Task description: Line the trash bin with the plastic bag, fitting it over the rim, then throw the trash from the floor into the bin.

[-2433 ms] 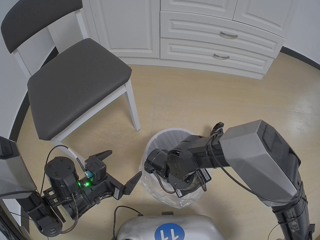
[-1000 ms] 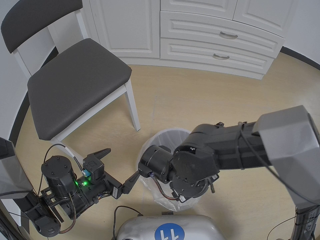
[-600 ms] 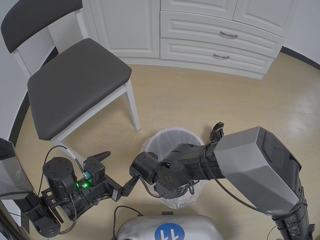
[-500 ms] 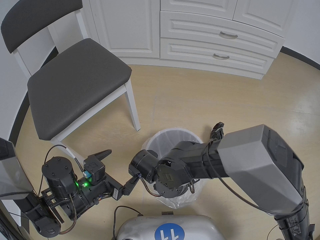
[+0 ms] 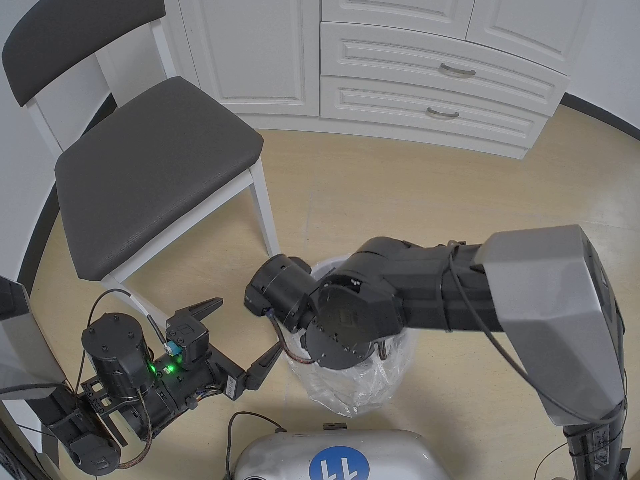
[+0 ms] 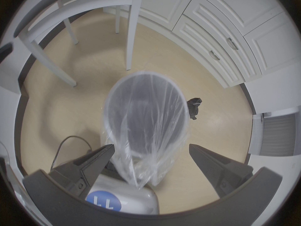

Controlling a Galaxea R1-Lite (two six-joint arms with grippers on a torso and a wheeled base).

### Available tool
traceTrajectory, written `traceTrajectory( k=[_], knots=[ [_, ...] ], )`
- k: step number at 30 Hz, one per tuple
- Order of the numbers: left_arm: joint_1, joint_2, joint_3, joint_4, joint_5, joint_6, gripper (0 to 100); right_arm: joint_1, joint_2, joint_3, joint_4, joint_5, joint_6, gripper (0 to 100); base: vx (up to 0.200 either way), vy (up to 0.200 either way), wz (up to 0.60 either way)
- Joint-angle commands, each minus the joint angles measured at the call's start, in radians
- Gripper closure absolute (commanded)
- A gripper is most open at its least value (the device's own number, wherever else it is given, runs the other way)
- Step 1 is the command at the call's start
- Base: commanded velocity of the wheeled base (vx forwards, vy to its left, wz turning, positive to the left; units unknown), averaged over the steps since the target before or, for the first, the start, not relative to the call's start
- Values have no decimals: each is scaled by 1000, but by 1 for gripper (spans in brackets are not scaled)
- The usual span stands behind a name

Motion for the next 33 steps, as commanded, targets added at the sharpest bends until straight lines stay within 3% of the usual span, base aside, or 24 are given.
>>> traceTrajectory(
  k=[1, 8, 15, 20, 28, 33],
  knots=[
    [1, 1, 0, 2, 1, 1, 0, -75, 106, -64, -3, -15, -8, 0, 0, 0, 0],
    [1, 21, -9, 4, 1, 0, 0, -147, 137, -64, -20, -21, -44, 0, 0, 0, 0],
    [1, 36, -12, 2, 1, 0, 0, -170, 143, -64, -46, -21, -74, 0, 0, 0, 0],
    [4, 34, -12, 2, 3, 0, 0, -213, 155, -64, -161, -24, -149, 0, 0, 0, 0],
    [8, 34, -12, 2, 1, 0, 0, -284, 163, -64, -471, -49, -328, 0, 0, 0, 0],
    [8, 36, -13, 4, 1, 0, 0, -310, 164, -64, -620, -50, -386, 0, 0, 0, 0]
  ],
)
